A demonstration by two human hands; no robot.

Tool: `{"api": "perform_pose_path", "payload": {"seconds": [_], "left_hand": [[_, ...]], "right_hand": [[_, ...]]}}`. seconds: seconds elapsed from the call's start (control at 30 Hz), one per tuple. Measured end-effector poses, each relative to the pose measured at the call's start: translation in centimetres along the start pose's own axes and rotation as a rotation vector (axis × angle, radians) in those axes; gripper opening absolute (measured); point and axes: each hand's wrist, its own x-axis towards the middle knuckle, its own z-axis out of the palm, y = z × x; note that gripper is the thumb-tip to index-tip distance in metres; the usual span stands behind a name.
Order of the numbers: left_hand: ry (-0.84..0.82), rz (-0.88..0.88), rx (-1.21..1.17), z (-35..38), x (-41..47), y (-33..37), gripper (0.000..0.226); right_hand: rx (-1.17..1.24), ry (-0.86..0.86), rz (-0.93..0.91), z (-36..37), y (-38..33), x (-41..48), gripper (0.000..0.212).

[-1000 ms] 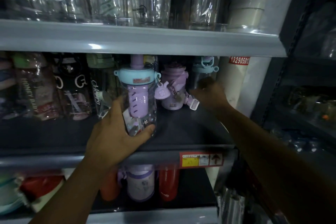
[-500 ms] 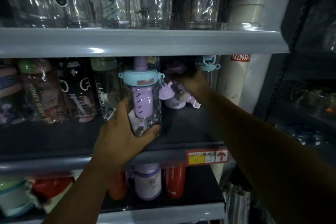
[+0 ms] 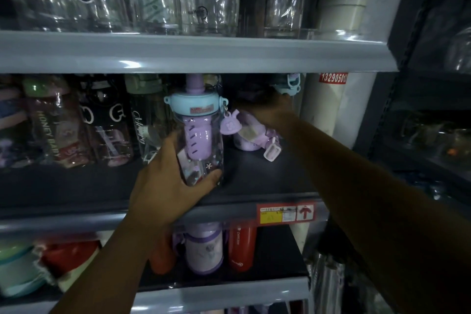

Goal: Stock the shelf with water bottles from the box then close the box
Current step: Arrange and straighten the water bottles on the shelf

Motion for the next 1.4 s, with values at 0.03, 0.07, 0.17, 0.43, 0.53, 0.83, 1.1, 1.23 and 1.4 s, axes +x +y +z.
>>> {"api": "perform_pose_path", "payload": {"seconds": [0.03,0.07,0.17,0.43,0.53,0.83,1.1,1.23,1.4], "left_hand": [[0.003,-0.002,-0.002,0.0,0.0,-0.1,0.097],[0.005,-0.002,-0.007,0.1,0.0,-0.1,0.096],[0.000,-0.002,-0.029,0.2,0.0,-0.1,0.094],[-0.005,-0.011,-0.022,0.3,0.0,-0.2,0.092],[-0.007,-0.010,0.001,0.3,0.1,-0.2,0.095],[0.003,-0.019,0.000,0.3,0.0,-0.1,0.095],[-0.003,-0.023,0.000,0.3,0.0,-0.1,0.094],[-0.003,-0.025,-0.012,0.3,-0.1,-0.2,0.092],[0.004,-0.018,-0.002,0.4,-0.1,-0.1,0.091]], "right_hand": [[0.061,-0.043,-0.047,-0.8,-0.1,-0.6,0.069],[0.195,-0.065,-0.057,-1.6,-0.3,-1.4,0.050],[0.426,-0.102,0.017,-3.1,1.2,-3.1,0.035],[0.383,0.076,0.062,-2.4,3.2,-5.7,0.030],[0.483,0.095,-0.056,-2.8,2.5,-4.6,0.059],[0.331,-0.098,-0.178,-3.1,1.1,-1.4,0.063],[0.117,0.021,-0.048,0.3,-0.1,-0.9,0.104],[-0.006,0.065,-0.216,0.7,1.5,-1.0,0.101],[-0.063,0.200,-0.410,1.7,2.3,-1.1,0.075]]}}
